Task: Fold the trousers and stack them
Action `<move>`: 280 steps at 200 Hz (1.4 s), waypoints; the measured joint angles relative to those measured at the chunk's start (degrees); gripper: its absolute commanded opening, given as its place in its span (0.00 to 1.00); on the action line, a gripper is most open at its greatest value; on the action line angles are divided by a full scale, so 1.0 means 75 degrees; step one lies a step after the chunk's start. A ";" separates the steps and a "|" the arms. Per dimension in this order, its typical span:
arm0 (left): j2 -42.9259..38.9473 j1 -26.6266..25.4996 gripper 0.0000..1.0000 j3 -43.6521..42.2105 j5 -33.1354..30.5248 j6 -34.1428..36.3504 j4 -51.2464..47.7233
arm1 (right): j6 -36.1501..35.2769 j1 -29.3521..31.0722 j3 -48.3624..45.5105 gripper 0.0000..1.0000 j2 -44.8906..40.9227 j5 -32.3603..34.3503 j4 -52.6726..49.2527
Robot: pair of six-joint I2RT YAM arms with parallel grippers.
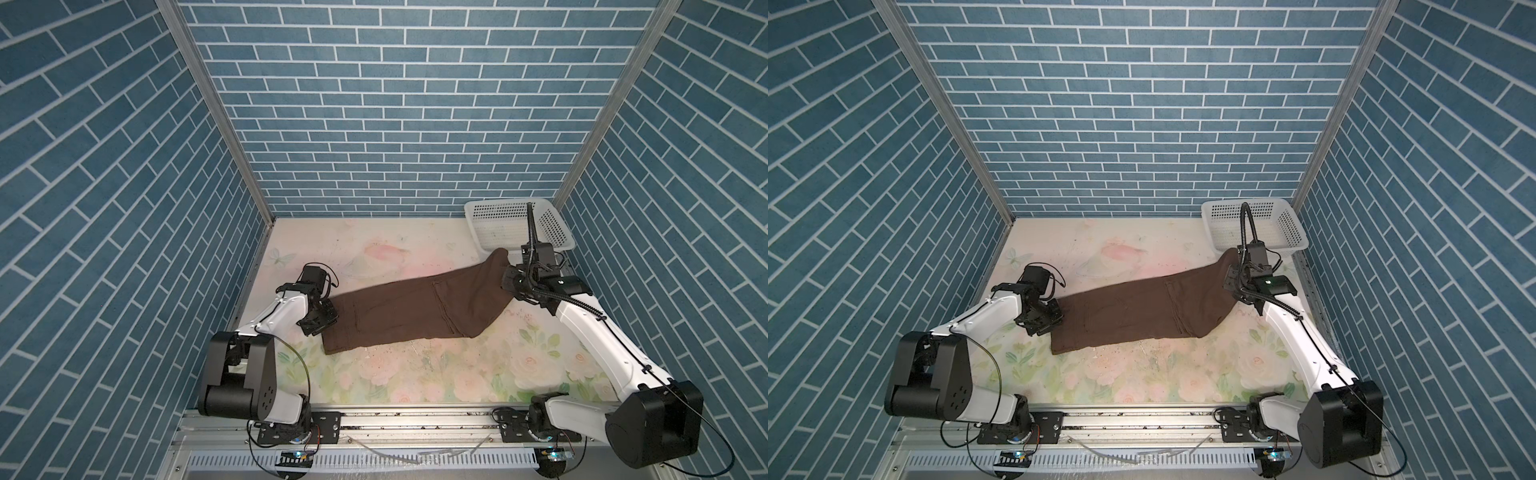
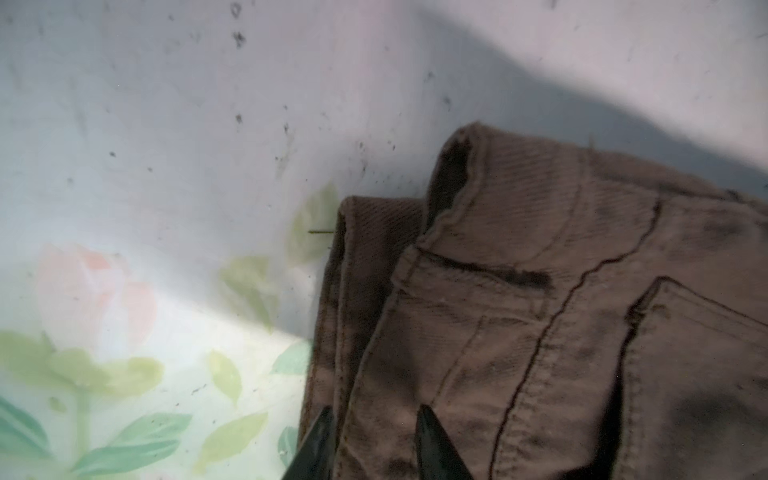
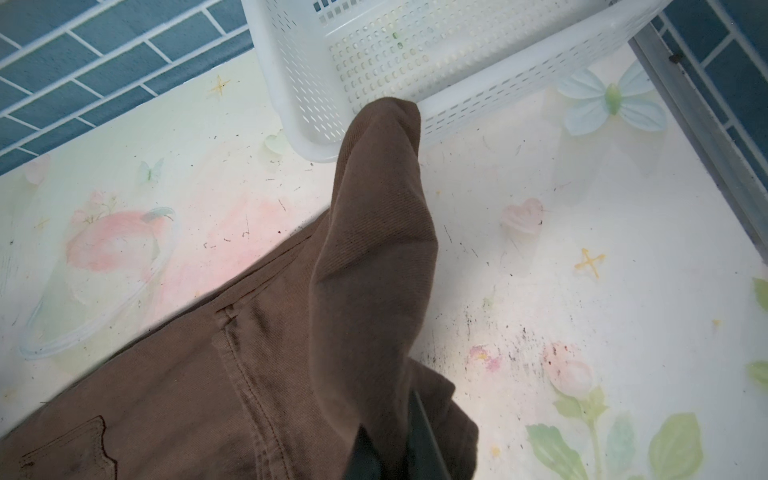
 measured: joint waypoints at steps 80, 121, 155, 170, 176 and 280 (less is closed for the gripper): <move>-0.2017 0.0833 0.20 0.0434 0.0131 -0.0052 -0.0772 | -0.1492 0.4109 0.2990 0.00 0.1731 0.1233 -0.0233; -0.2570 0.1612 0.02 -0.0431 0.0968 -0.0189 -0.0592 | -0.2296 0.6152 0.4497 0.00 0.3153 0.1288 -0.0239; -0.2809 0.2398 0.00 -0.1498 0.1868 -0.0361 -0.0323 | -0.2713 0.7061 0.5281 0.00 0.4328 0.0901 -0.0344; -0.2952 0.2608 0.00 -0.1714 0.2127 -0.0428 -0.0291 | -0.2780 0.7312 0.5645 0.00 0.4878 0.0606 -0.0440; -0.3013 0.2687 0.00 -0.1757 0.2215 -0.0443 -0.0286 | -0.2815 0.7405 0.5811 0.00 0.5103 0.0510 -0.0472; -0.2850 0.3060 0.17 -0.1527 0.2841 -0.0373 -0.0221 | -0.2903 0.7828 0.7172 0.45 0.6811 -0.2005 -0.0729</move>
